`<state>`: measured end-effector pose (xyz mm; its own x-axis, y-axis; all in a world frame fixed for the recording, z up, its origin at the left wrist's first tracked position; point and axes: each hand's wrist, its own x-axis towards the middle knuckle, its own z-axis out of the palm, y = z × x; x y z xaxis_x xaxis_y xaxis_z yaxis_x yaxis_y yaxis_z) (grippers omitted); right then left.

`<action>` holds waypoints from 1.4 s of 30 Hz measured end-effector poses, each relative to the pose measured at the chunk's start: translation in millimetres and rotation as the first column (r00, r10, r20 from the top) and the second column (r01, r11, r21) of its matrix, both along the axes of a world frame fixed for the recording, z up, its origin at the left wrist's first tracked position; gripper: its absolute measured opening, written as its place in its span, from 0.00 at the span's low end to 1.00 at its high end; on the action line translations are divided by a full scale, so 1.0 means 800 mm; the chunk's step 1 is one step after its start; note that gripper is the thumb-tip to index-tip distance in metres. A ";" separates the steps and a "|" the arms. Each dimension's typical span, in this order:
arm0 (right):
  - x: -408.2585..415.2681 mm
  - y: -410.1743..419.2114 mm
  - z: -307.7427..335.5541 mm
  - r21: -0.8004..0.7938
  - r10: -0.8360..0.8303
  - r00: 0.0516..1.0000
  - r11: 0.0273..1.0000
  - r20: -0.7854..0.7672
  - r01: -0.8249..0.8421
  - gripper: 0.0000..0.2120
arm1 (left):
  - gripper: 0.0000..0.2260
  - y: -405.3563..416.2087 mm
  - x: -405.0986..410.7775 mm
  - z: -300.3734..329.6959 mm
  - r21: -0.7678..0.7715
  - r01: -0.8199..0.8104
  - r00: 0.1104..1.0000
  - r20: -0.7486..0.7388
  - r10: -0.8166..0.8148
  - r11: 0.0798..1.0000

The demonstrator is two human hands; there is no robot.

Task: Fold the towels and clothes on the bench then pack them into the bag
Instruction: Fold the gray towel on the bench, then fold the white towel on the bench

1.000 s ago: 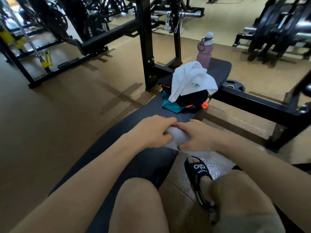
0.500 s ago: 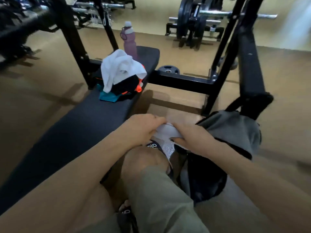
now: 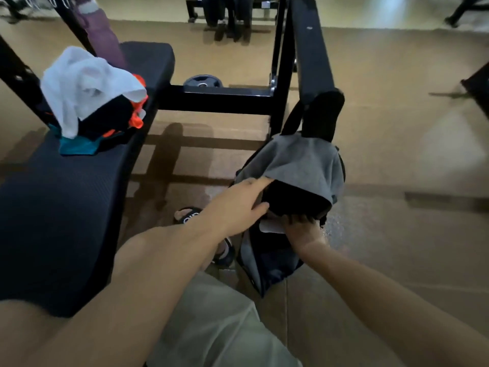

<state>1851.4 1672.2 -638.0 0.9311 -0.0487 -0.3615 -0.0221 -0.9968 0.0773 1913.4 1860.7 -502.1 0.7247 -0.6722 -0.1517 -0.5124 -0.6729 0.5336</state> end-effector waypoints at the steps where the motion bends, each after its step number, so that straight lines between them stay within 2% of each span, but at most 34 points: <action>1: 0.007 0.001 -0.012 -0.022 -0.009 1.000 1.000 0.010 0.009 0.20 | 0.27 -0.002 0.003 0.000 -0.004 0.002 0.999 0.041 -0.002 1.000; 4: 0.032 0.017 -0.033 -0.065 0.007 0.997 0.998 -0.081 -0.012 0.17 | 0.25 0.003 0.009 0.005 0.010 0.031 0.993 0.110 -0.032 0.999; 6: 0.052 0.032 -0.045 -0.067 0.033 0.999 0.997 -0.042 -0.036 0.15 | 0.24 0.008 0.013 0.010 0.022 0.055 0.988 0.142 -0.057 0.998; 10: 0.082 0.065 -0.068 -0.080 0.196 0.980 0.978 0.025 -0.194 0.20 | 0.24 0.018 0.025 0.011 0.038 0.029 0.986 0.164 -0.035 0.999; 12: 0.079 0.075 -0.060 -0.074 0.226 0.974 0.972 0.034 -0.223 0.22 | 0.24 0.020 0.029 0.012 0.031 0.018 0.988 0.152 -0.023 0.999; 14: 0.068 0.078 -0.062 -0.101 0.321 0.942 0.945 0.097 -0.312 0.18 | 0.24 0.019 0.033 0.015 0.022 0.030 0.990 0.139 -0.033 0.999; 16: 0.060 0.073 -0.066 -0.051 0.283 0.946 0.959 0.158 -0.279 0.18 | 0.24 0.016 0.037 0.020 0.022 0.039 0.990 0.137 -0.041 0.999; 17: 0.057 0.067 -0.070 -0.044 0.210 0.965 0.978 0.156 -0.206 0.17 | 0.24 0.015 0.039 0.022 0.024 0.037 0.990 0.133 -0.040 0.999; 19: 0.049 0.054 -0.081 -0.019 0.093 0.993 0.996 0.071 -0.092 0.19 | 0.24 0.019 0.043 0.024 0.023 0.028 0.992 0.119 -0.031 0.999; 22: 0.033 0.039 -0.091 0.058 0.008 0.997 0.998 -0.082 -0.003 0.21 | 0.23 0.029 0.047 0.026 0.029 0.044 0.993 0.104 -0.047 0.999; 24: 0.027 0.032 -0.091 0.085 -0.079 0.991 0.993 -0.105 0.088 0.19 | 0.22 0.035 0.046 0.029 0.045 0.065 0.994 0.086 -0.069 0.997; 26: 0.026 0.033 -0.085 0.086 -0.177 0.970 0.977 -0.164 0.193 0.24 | 0.23 0.039 0.043 0.035 0.074 0.083 0.993 0.075 -0.089 0.994; 28: 0.026 0.046 -0.072 0.043 -0.166 0.964 0.983 -0.209 0.178 0.24 | 0.25 0.044 0.042 0.041 0.094 0.083 0.993 0.082 -0.091 0.992; 30: 0.025 0.079 -0.043 0.031 -0.049 0.972 0.998 -0.231 0.058 0.20 | 0.27 0.057 0.044 0.046 0.097 0.066 0.994 0.085 -0.074 0.993; 33: 0.031 0.131 0.000 0.120 0.111 0.975 0.989 -0.194 -0.089 0.17 | 0.30 0.088 0.048 0.052 0.081 -0.029 0.992 0.121 0.019 0.996; 37: 0.076 0.185 0.074 0.318 0.132 0.991 0.939 0.014 -0.130 0.10 | 0.30 0.162 0.053 0.058 0.001 -0.249 0.959 0.138 0.246 0.969; 39: 0.107 0.210 0.102 0.421 0.099 0.985 0.894 0.142 -0.150 0.11 | 0.28 0.206 0.056 0.059 -0.048 -0.381 0.914 0.131 0.384 0.923; 42: 0.158 0.254 0.129 0.554 0.036 0.958 0.809 0.285 -0.195 0.12 | 0.27 0.267 0.055 0.052 -0.132 -0.602 0.789 0.056 0.612 0.788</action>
<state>1977.8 1875.2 -534.5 0.9776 0.2058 -0.0447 0.1567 -0.8526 -0.4984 1957.5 2074.7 -460.5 0.9951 -0.0968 -0.0206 -0.0662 -0.8060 0.5882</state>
